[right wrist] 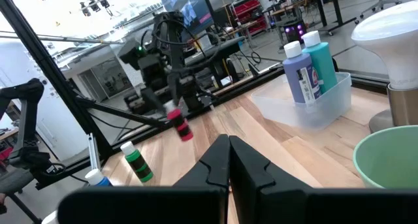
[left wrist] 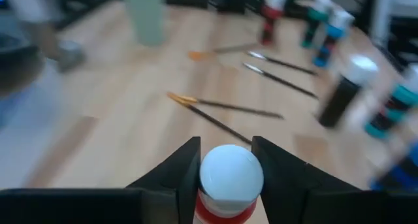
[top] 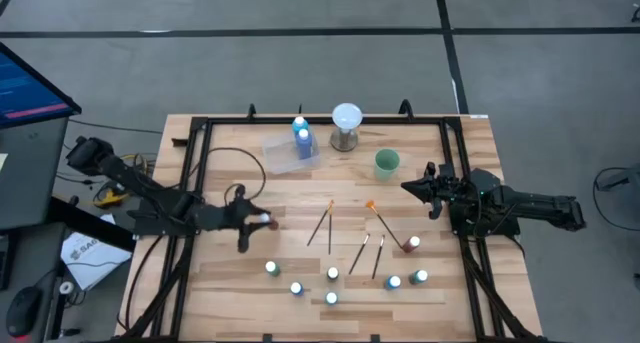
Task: Pick & Place Paint Supplies
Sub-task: Put the left small red paint bottle into the transparent bin
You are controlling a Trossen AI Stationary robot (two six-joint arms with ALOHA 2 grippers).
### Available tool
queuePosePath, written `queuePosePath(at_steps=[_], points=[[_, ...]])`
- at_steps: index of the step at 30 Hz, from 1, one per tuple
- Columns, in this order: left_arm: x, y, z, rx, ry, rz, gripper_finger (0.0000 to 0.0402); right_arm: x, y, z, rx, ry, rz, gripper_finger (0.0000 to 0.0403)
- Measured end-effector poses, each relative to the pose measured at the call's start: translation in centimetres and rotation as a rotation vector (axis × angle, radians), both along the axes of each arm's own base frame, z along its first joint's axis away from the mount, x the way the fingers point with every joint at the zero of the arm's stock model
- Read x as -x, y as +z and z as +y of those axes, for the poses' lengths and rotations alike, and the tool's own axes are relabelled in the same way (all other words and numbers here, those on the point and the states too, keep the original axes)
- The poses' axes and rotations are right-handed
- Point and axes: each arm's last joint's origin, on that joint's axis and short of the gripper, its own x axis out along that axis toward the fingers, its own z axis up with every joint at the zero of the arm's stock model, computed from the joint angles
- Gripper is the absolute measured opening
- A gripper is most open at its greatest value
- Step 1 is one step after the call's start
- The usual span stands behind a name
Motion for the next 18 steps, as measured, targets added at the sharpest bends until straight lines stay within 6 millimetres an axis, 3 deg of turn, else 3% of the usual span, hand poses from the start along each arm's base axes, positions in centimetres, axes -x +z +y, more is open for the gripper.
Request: queuePosePath(at_steps=[9, 18], points=[[-1.5, 3.7, 2.8, 0.006, 0.253, -0.133, 0.0116, 0.0, 0.0, 0.0, 0.000, 0.000, 0.000, 0.0000], [-2.8, 8.3, 7.5, -0.136, 0.476, -0.192, 0.0116, 0.0, 0.0, 0.0, 0.011, 0.000, 0.002, 0.0000]])
